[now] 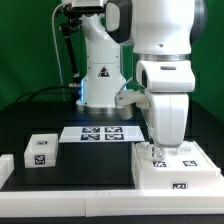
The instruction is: Assemble cabinet
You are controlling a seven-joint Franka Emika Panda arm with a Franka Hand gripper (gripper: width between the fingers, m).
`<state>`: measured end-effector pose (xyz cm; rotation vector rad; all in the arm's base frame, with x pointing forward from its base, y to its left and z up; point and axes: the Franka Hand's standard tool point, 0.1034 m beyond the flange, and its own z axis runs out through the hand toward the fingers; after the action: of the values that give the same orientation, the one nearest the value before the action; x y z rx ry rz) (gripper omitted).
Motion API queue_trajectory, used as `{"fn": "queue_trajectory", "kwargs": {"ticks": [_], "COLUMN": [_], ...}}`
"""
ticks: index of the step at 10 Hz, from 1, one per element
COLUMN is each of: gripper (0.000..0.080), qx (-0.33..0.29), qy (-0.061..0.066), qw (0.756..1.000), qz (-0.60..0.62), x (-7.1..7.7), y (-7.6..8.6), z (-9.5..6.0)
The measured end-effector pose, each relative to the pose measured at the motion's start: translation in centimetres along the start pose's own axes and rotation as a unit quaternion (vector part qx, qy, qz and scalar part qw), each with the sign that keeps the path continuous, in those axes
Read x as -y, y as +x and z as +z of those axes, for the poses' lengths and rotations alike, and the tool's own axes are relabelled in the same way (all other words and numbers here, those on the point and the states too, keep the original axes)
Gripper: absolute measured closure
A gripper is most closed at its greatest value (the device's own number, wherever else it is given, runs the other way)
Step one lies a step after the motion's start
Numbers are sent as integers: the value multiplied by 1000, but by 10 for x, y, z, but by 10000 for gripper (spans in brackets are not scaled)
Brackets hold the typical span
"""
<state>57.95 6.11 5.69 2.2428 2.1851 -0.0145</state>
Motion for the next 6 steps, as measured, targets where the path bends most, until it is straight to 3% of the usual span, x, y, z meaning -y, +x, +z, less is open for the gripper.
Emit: {"fn": "queue_trajectory", "kwargs": {"ticks": [1, 3, 4, 5, 6], "gripper": [415, 89, 89, 19, 19], "qx": [3, 6, 3, -1, -7], "qy": [3, -1, -19, -43, -64], "qw": [1000, 999, 999, 999, 998], "qz": [-20, -53, -44, -25, 12], "x": [-1, -7, -7, 2, 18], "y": [-4, -15, -17, -21, -24], "z": [-1, -8, -16, -26, -35]}}
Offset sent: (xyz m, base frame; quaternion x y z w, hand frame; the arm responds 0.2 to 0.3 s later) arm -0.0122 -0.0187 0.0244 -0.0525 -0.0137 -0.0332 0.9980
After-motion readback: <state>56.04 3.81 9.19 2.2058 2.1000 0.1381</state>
